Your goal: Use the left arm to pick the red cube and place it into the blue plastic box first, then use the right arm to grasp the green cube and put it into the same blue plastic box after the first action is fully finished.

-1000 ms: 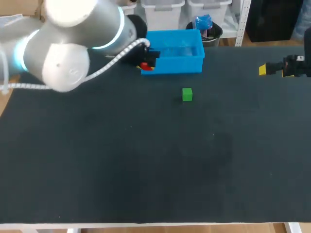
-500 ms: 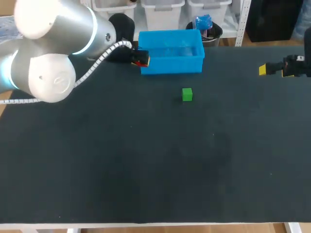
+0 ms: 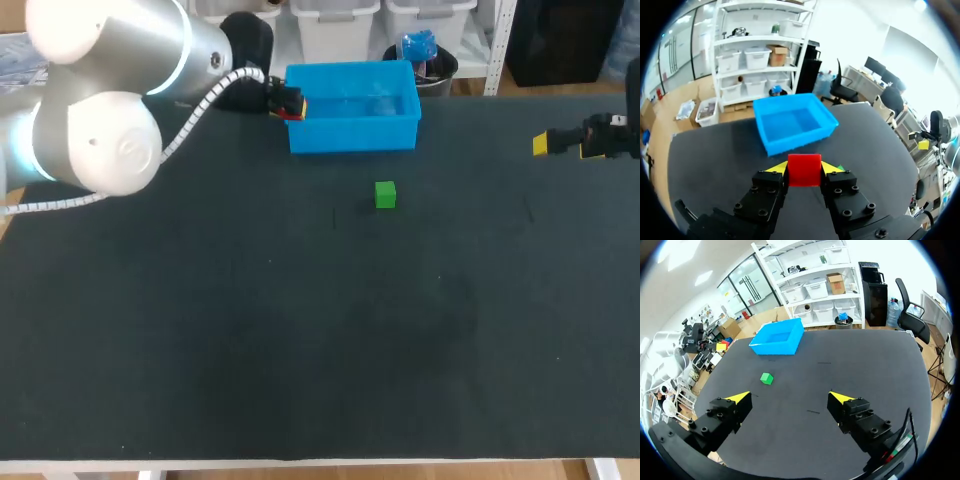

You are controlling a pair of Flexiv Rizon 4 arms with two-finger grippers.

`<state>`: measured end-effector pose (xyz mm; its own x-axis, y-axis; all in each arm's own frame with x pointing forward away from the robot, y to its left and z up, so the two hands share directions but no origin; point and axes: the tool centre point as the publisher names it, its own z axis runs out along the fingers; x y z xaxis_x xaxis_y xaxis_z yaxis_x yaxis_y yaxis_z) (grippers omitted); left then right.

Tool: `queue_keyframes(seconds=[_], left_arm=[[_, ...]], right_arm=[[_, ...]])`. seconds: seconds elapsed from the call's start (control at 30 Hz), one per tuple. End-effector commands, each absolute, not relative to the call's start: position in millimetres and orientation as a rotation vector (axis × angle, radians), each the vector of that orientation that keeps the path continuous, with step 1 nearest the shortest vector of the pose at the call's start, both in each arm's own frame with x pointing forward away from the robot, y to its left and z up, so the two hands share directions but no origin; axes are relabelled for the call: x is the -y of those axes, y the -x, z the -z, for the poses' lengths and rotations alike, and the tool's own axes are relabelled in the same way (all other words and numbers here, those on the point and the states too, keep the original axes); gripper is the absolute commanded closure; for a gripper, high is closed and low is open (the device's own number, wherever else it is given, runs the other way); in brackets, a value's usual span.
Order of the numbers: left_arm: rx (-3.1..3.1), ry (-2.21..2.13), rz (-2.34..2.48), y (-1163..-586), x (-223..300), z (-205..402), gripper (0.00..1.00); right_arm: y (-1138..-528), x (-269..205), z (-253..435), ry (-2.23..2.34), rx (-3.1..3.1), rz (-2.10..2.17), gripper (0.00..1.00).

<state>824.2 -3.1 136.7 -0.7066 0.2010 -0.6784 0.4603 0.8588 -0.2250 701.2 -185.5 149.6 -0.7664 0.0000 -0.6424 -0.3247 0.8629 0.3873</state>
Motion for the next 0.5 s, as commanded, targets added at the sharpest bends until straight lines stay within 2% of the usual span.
queue_keyframes(seconds=[0.03,0.5], left_arm=[[-2.364,-0.493,0.503,-863,16,-128,1.0],[-2.378,-0.49,0.504,-933,35,-107,1.0]], right_arm=[[-701,186,-149,0.235,-2.372,-0.645,0.0],[-701,186,-149,0.235,-2.372,-0.645,0.0]])
